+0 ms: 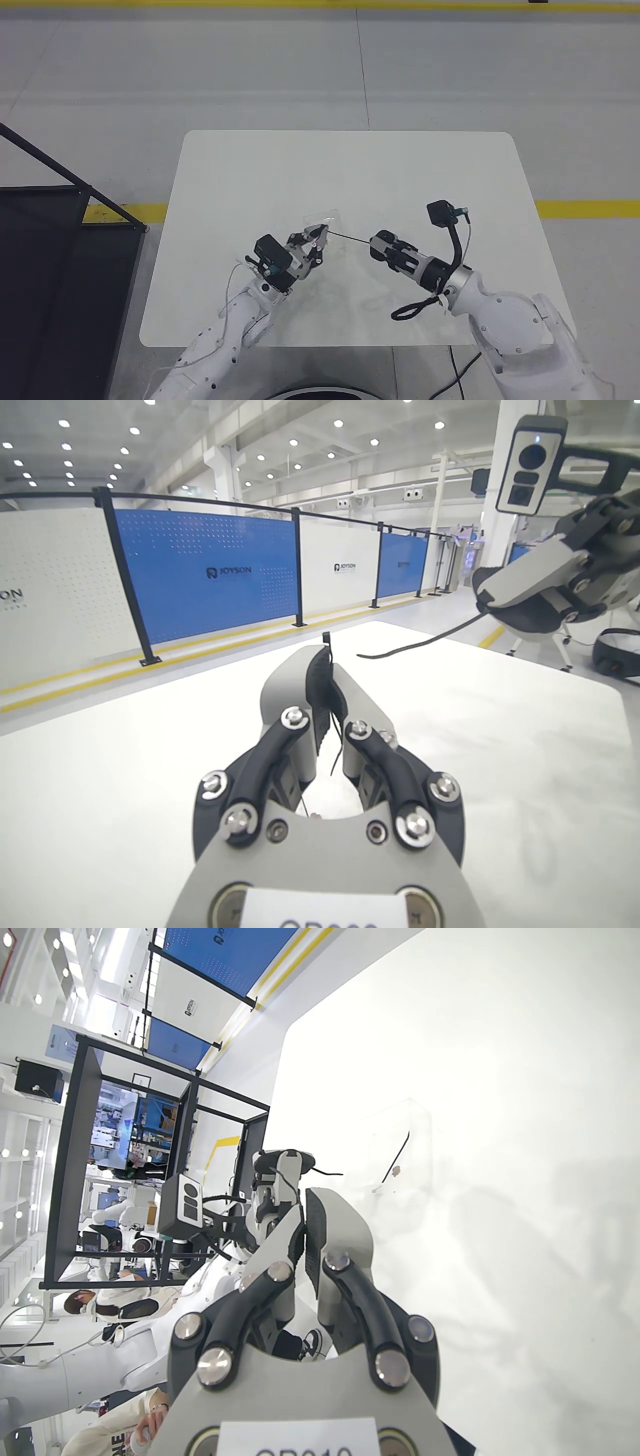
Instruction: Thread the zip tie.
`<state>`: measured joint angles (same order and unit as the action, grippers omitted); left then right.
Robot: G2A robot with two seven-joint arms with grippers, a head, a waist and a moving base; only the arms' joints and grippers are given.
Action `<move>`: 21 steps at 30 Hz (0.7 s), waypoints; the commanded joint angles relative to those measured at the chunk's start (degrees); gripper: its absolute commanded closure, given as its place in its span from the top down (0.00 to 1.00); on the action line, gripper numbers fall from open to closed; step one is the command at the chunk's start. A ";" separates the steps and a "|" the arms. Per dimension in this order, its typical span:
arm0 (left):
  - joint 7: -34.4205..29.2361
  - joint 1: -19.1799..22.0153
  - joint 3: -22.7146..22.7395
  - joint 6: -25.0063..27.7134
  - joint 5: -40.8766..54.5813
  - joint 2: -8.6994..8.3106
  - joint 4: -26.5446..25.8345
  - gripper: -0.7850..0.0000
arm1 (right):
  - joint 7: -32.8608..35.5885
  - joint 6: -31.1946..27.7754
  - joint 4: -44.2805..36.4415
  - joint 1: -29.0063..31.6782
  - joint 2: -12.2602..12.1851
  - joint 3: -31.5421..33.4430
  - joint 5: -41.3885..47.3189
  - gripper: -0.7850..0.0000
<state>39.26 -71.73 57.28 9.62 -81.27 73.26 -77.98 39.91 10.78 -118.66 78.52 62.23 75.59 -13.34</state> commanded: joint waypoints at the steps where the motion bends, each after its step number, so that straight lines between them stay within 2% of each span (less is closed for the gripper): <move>1: 0.30 0.15 -0.57 -0.71 -0.13 0.24 0.49 0.00 | -0.04 0.31 -0.18 0.01 0.02 0.05 0.38 0.00; 21: 1.91 0.46 -1.09 -0.74 -0.05 0.63 1.56 0.00 | 0.81 2.55 -0.89 0.21 -0.13 0.77 1.22 0.00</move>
<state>41.17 -71.27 56.19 8.88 -81.32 73.89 -76.42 40.61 13.25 -119.53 78.77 62.11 76.41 -12.05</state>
